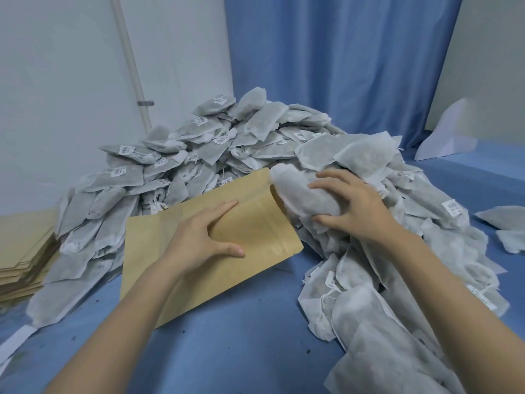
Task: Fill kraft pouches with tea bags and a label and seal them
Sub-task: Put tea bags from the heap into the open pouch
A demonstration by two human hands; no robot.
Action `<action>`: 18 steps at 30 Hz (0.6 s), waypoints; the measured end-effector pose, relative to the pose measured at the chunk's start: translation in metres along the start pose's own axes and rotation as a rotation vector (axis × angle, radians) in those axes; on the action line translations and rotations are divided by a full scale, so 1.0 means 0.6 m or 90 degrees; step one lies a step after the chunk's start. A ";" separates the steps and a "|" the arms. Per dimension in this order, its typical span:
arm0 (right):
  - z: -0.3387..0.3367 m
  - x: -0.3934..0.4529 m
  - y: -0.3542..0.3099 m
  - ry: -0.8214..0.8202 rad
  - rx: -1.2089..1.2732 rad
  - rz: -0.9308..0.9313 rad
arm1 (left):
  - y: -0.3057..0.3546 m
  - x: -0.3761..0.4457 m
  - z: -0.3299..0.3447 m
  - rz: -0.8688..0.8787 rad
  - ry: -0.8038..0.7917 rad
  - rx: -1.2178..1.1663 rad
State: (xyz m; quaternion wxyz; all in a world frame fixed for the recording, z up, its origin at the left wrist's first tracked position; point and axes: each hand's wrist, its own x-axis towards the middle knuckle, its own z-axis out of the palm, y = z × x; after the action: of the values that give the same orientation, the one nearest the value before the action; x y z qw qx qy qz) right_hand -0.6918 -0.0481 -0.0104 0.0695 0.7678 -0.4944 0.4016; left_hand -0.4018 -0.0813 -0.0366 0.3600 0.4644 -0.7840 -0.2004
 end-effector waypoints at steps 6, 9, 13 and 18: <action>-0.016 0.028 -0.021 -0.188 -0.058 0.040 | -0.011 -0.009 0.001 0.004 0.018 -0.003; -0.030 0.034 -0.019 -0.207 -0.047 0.058 | -0.022 -0.011 -0.005 -0.012 0.033 -0.027; -0.043 0.028 -0.007 -0.188 0.012 0.124 | -0.022 -0.010 -0.010 -0.017 0.039 -0.040; -0.018 0.036 -0.036 -0.190 0.141 0.100 | -0.004 -0.016 0.001 0.007 0.012 0.002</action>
State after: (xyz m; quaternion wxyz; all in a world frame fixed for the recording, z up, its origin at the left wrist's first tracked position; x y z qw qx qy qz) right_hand -0.6757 -0.0471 0.0178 -0.1211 0.7811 -0.5101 0.3392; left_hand -0.3977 -0.0743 -0.0419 0.3677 0.4622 -0.7835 -0.1930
